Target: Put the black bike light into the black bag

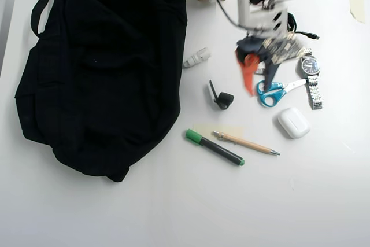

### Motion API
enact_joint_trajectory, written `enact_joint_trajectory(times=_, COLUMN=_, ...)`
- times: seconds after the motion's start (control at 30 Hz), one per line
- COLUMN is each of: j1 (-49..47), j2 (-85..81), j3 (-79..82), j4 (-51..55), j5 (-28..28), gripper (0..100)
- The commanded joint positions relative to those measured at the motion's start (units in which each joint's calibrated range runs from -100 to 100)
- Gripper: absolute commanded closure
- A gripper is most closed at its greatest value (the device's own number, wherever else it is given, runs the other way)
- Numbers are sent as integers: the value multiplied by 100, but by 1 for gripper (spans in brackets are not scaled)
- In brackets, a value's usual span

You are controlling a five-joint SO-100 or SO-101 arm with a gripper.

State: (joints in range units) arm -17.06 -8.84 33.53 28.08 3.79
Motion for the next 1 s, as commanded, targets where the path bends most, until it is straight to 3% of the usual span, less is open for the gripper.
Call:
enact_joint_trajectory(times=0.0, j1=233, j2=660, j3=-873, j4=-34, j5=-17, gripper=77)
enact_joint_trajectory(times=0.27, j1=248, j2=1415, j3=-2203, j4=1318, j5=-17, gripper=68)
enact_joint_trajectory(times=0.5, j1=218, j2=1349, j3=-2751, j4=2429, j5=-17, gripper=54)
enact_joint_trajectory(times=0.73, j1=225, j2=1473, j3=-2410, j4=2386, j5=-17, gripper=44)
enact_joint_trajectory(times=0.97, j1=218, j2=1482, j3=-1583, j4=1559, j5=-22, gripper=49)
